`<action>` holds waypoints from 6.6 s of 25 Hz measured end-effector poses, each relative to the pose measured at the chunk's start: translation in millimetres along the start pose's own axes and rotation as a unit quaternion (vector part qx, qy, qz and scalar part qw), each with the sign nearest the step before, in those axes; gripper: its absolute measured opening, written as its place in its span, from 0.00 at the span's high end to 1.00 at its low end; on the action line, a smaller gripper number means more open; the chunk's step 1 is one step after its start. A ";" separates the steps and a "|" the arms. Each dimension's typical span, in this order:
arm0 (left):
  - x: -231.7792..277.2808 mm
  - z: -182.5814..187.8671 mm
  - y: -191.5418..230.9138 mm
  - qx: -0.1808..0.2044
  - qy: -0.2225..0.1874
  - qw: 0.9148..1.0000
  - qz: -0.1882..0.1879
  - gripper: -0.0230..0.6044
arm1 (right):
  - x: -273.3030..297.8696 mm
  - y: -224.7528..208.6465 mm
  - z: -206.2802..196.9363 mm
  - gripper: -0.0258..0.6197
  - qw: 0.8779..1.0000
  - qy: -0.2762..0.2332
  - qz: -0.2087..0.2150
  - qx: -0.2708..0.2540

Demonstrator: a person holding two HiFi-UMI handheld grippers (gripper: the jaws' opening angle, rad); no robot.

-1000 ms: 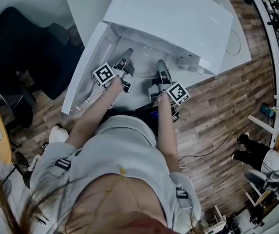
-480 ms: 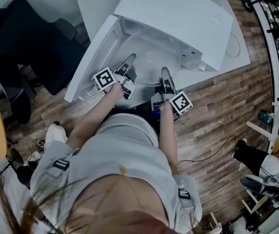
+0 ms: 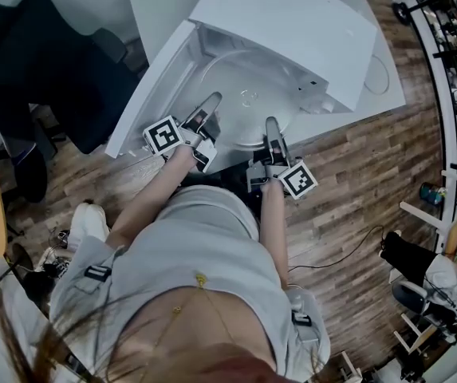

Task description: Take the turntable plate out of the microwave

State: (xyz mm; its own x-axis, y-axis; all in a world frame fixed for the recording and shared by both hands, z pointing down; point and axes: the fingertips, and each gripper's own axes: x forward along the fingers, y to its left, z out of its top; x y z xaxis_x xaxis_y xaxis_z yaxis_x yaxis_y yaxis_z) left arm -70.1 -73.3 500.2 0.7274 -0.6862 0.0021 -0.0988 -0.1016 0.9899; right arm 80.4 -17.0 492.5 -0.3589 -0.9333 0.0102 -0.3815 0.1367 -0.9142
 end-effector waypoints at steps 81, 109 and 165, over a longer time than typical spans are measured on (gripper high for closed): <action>86.7 56.5 -80.5 0.250 0.061 0.966 -0.020 0.60 | 80.9 59.3 43.3 0.85 0.996 0.057 0.067 0.034; 71.5 -2.4 -75.4 0.604 0.123 0.787 0.022 0.40 | 90.4 46.6 54.1 0.85 0.994 0.051 0.090 0.035; 127.2 2.9 -86.6 0.626 0.041 0.776 0.061 0.40 | 63.8 48.2 87.3 0.54 0.865 0.056 -0.154 -0.475</action>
State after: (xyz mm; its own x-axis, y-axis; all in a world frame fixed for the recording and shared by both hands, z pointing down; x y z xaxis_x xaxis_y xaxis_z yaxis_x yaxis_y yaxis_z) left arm 29.0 -153.8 414.4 0.6963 -0.7028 0.1458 -0.7158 -0.6950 0.0682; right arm 113.5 -99.0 413.7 -0.1760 -0.9436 0.2806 -0.9820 0.1486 -0.1163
